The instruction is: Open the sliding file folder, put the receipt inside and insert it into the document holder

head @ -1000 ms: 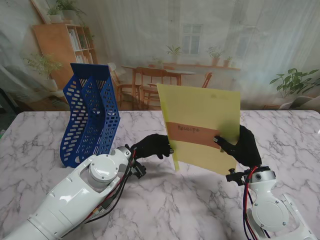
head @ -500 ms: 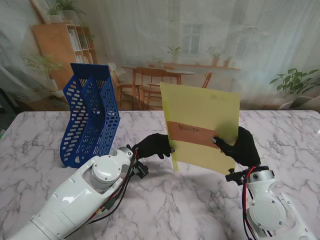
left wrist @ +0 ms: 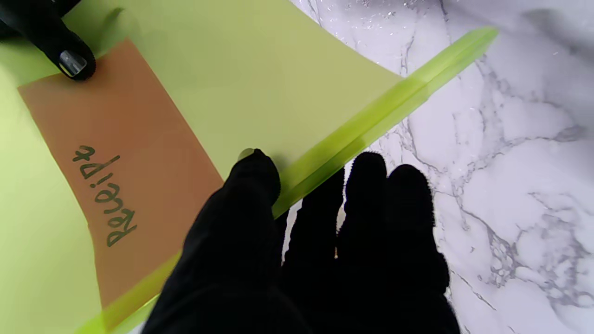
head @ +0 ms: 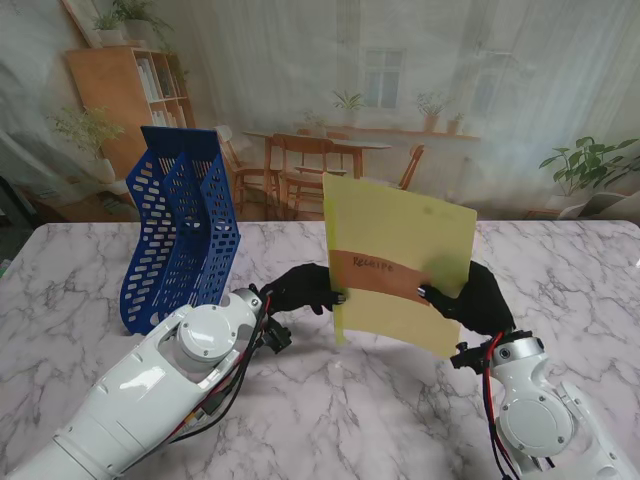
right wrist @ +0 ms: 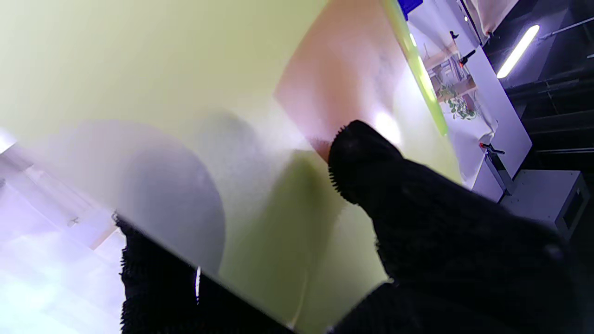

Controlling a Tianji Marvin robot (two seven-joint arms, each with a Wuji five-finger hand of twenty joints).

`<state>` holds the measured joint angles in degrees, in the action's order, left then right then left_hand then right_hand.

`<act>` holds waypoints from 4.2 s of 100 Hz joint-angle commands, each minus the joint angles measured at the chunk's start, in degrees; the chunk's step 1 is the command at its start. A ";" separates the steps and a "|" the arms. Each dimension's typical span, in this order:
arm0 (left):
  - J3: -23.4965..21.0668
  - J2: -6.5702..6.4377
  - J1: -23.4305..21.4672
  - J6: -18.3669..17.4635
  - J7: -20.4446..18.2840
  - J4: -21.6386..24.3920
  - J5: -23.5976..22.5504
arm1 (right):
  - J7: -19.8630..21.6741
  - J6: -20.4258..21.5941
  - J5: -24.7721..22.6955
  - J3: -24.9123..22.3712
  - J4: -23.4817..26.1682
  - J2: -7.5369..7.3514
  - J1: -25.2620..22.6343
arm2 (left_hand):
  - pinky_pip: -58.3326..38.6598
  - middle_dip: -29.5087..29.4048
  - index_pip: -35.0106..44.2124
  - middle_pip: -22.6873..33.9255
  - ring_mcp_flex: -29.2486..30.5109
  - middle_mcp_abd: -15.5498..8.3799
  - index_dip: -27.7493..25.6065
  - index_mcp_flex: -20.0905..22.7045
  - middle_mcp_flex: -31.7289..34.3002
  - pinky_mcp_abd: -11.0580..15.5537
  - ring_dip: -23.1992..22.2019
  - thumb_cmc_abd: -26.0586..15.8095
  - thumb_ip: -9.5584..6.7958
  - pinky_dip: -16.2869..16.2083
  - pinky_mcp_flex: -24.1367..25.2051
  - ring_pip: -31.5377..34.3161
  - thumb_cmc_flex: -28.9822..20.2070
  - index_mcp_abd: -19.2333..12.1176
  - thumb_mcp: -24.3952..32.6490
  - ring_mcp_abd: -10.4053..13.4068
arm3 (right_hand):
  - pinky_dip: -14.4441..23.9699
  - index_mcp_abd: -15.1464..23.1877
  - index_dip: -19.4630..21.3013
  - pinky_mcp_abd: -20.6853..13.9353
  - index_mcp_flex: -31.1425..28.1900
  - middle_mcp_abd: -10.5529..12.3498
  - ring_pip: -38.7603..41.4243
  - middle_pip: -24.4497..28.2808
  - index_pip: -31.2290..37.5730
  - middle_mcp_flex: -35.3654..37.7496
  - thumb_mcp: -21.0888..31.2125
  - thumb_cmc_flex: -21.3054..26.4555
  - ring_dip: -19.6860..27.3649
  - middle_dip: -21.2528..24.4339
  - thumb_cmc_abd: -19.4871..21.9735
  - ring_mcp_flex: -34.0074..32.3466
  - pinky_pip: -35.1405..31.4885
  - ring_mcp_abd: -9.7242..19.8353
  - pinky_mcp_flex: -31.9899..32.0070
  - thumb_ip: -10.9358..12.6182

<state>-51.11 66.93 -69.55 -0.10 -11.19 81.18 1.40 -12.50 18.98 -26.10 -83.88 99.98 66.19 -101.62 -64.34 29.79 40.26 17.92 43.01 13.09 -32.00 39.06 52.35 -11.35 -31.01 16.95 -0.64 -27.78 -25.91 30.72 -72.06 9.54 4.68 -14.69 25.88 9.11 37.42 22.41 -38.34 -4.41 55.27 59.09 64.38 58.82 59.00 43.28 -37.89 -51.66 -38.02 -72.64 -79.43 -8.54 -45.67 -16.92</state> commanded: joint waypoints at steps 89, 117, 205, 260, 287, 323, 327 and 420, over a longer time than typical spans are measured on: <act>-1.24 0.11 0.53 -0.14 -0.80 0.30 0.00 | -0.92 1.49 2.32 0.64 -0.49 0.54 -0.11 | 1.05 -10.38 -16.38 0.53 -3.60 -1.00 4.06 -5.20 -9.28 2.13 1.01 -2.72 -1.14 -0.56 3.33 -1.98 4.64 -0.46 -1.80 -1.74 | 1.23 6.98 1.55 0.23 -3.04 0.46 3.53 -0.25 4.41 0.13 4.78 4.71 -0.19 -0.87 4.00 -2.19 -0.50 1.62 -0.32 2.80; 1.16 0.70 1.62 1.19 -1.13 -3.10 0.55 | -2.50 6.44 4.27 -1.32 1.13 1.12 -1.29 | 2.49 -12.68 -19.51 -1.98 -5.46 -1.78 3.86 -5.23 -13.27 2.26 1.90 -3.14 -0.94 -0.24 4.79 -3.31 4.73 -1.17 -0.91 -1.57 | 1.03 7.19 1.70 -0.24 -2.74 0.80 2.93 -0.11 4.54 -0.10 4.40 4.71 0.04 -0.74 4.34 -2.25 -0.22 2.02 -0.37 2.85; 5.82 2.41 2.15 2.54 -0.44 -4.96 4.38 | -2.56 6.81 6.29 -1.73 2.39 1.37 -2.02 | 3.48 -15.01 -7.11 -0.47 -3.86 -3.83 0.13 -0.84 -10.58 5.61 7.51 -1.96 -0.39 1.09 0.81 -3.69 -0.45 -5.78 -0.47 1.42 | 0.84 7.09 1.62 -0.11 -2.55 0.65 2.34 0.24 4.67 -0.43 4.18 4.78 0.19 -0.43 4.62 -2.28 0.01 1.87 -0.19 2.91; 5.55 2.76 2.00 2.78 2.23 -4.58 2.30 | -3.60 6.63 1.83 -2.01 0.92 1.10 -1.76 | -0.49 -11.27 -0.49 0.30 2.24 -1.93 2.03 4.80 -1.97 3.61 5.55 -2.82 -0.40 0.59 -3.59 -0.80 -1.90 -3.67 1.01 0.26 | 1.16 6.96 1.55 0.43 -2.71 0.11 4.57 0.50 4.68 -0.17 4.45 4.79 -0.81 -0.32 4.44 -2.43 -0.74 1.52 -0.88 2.96; 4.66 2.25 1.83 2.85 2.37 -3.00 0.75 | -4.41 5.51 -5.66 -1.38 -1.21 0.27 -0.57 | -1.13 -11.30 -1.25 -0.22 2.18 -1.51 2.98 5.68 -1.47 2.62 5.57 -2.65 -0.09 0.66 -3.32 -0.52 -1.88 -3.16 1.04 -0.55 | 1.68 6.43 1.57 0.91 -2.86 -0.46 6.41 0.72 4.70 -0.20 4.72 4.92 -1.54 -0.82 4.66 -2.41 -1.81 1.04 -0.81 2.93; 3.60 1.38 2.02 2.90 1.46 -1.89 -1.54 | -2.76 4.02 -9.96 -0.68 -2.27 -0.70 0.20 | -2.02 -11.48 -1.50 -0.27 3.87 -1.20 3.44 6.87 0.37 2.43 5.46 -2.23 -0.30 0.62 -4.70 0.18 -1.82 -3.01 0.48 -0.56 | 2.38 6.28 1.70 1.38 -3.39 -0.66 8.65 0.54 4.55 0.28 5.14 4.86 -2.38 -1.29 4.39 -2.35 -2.97 0.79 -0.89 2.90; 3.57 1.35 2.05 2.88 1.39 -1.89 -1.61 | -2.79 3.88 -10.45 -0.55 -2.41 -0.76 0.31 | -2.32 -11.46 -1.50 -0.14 4.42 -0.89 3.47 7.00 0.87 2.36 5.39 -2.14 -0.34 0.58 -5.19 0.45 -1.85 -2.91 0.45 -0.61 | 2.45 6.27 1.72 1.38 -3.40 -0.72 8.82 0.55 4.53 0.34 5.19 4.91 -2.44 -1.33 4.34 -2.35 -3.07 0.67 -0.93 2.92; 3.04 0.11 2.14 4.52 -3.15 -1.66 -0.88 | -3.33 4.67 -5.91 -1.84 -1.41 0.02 -0.61 | -1.10 -10.06 2.32 1.31 -0.46 1.21 -9.71 -8.26 -8.22 1.58 1.72 1.55 -0.96 -0.03 -0.69 0.03 1.60 -3.91 2.99 -3.59 | 2.29 6.53 2.17 1.06 -3.04 -0.29 6.03 0.25 4.17 -0.30 4.72 4.97 -0.84 -1.40 4.76 -2.19 -1.86 0.72 -0.09 2.87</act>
<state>-48.01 67.29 -67.52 4.01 -13.36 79.41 0.34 -15.78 23.85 -32.11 -85.55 98.27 66.07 -101.91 -66.41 20.87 39.05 16.67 43.46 13.50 -38.83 32.95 45.70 -12.69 -28.35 17.06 0.14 -26.72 -27.56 30.28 -69.34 7.01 13.08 -16.17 27.75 9.12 37.53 22.85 -38.41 -5.03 59.30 59.09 64.10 58.88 58.14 42.68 -39.14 -52.47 -38.06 -72.69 -80.94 -8.54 -45.72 -16.98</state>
